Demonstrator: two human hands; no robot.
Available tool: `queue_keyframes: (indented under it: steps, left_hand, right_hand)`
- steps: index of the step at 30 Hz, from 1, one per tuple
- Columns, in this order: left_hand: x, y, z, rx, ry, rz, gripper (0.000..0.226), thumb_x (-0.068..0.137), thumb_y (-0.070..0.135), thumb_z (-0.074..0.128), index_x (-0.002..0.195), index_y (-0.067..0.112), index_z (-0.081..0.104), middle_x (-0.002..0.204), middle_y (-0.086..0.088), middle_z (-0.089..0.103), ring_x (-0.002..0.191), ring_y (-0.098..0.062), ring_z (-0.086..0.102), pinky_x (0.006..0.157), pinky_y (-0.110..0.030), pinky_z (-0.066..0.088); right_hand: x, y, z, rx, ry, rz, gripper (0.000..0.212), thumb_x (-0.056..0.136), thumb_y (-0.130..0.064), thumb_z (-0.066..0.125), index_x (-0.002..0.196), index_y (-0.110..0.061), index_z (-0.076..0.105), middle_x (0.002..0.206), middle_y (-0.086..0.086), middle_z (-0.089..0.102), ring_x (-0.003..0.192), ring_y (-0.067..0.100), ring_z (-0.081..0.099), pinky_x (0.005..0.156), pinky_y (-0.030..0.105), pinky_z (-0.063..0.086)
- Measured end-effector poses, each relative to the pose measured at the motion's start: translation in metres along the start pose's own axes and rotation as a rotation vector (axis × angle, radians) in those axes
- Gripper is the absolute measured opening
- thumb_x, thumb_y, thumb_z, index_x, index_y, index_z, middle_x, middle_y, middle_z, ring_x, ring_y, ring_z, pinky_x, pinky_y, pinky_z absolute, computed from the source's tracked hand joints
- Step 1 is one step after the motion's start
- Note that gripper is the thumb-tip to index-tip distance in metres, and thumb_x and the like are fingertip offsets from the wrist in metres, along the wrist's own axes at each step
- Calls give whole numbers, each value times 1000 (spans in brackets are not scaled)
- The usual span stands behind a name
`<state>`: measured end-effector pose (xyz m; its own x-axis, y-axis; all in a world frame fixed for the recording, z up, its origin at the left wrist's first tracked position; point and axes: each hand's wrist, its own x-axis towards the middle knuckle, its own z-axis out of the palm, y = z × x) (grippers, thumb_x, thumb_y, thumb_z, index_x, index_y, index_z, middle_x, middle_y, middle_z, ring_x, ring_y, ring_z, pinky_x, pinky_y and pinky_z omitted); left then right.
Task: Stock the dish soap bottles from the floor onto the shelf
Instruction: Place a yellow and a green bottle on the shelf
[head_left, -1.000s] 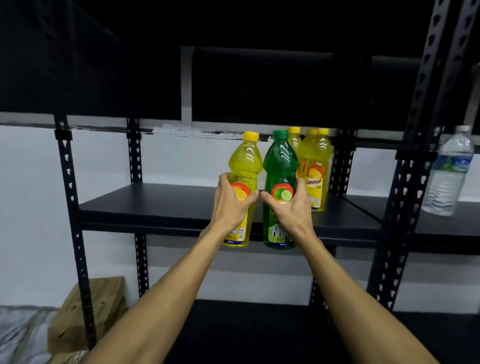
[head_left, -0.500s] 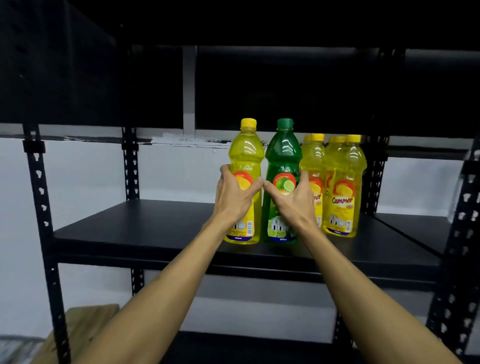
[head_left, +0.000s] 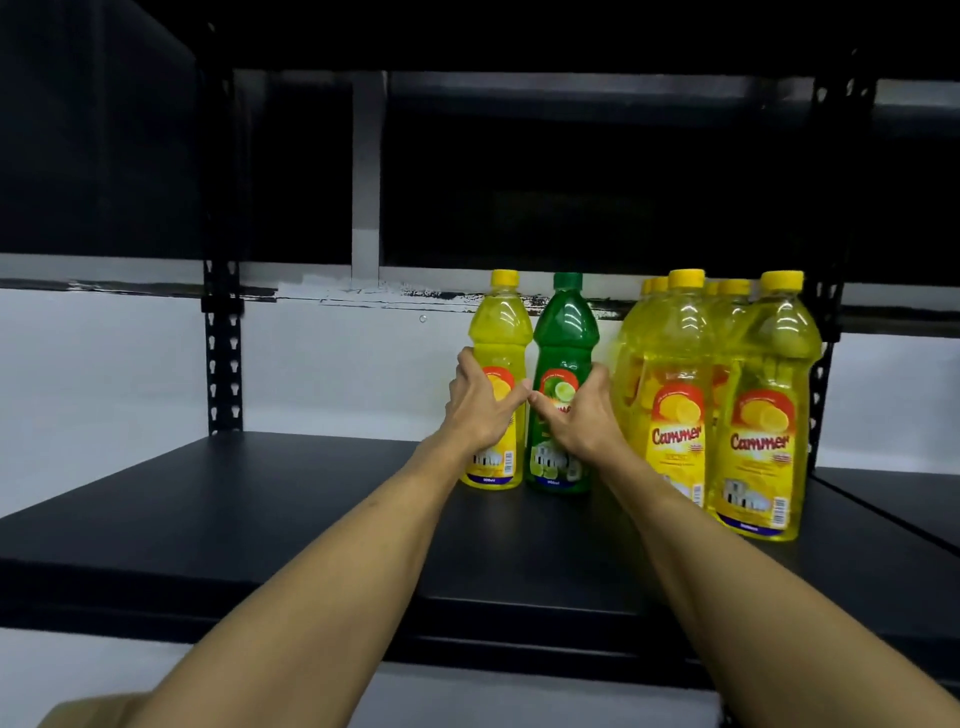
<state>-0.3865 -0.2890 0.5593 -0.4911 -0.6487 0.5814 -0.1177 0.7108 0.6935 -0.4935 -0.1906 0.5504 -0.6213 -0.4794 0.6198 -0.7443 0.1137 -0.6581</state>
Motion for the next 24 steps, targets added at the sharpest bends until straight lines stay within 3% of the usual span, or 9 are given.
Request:
queue_keyframes:
  steps: [10,18,24]
  left_hand:
    - [61,-25,43,122,-9,19,90,91,51,62,152,12,7,150,-19,25,140,-35,25,111,-47,31]
    - [76,-40,51,167,15,92,89,92,53,59,152,7,11,148,-22,32,137,-38,31,107,-50,35]
    - [76,-43,52,239,67,140,89,93,59,53,152,4,14,149,-21,33,136,-36,33,106,-48,35]
  right_hand:
    - [66,32,31,61,122,141,88,81,-33,80,143,-3,24,143,17,36,136,34,38,113,44,37]
    - [81,41,43,91,190,173,102,66,-47,87,139,-7,28,138,17,46,130,36,46,105,49,45]
    - [83,46,47,41,215,170,105,69,-56,81,146,-10,26,143,15,38,137,35,36,110,49,40]
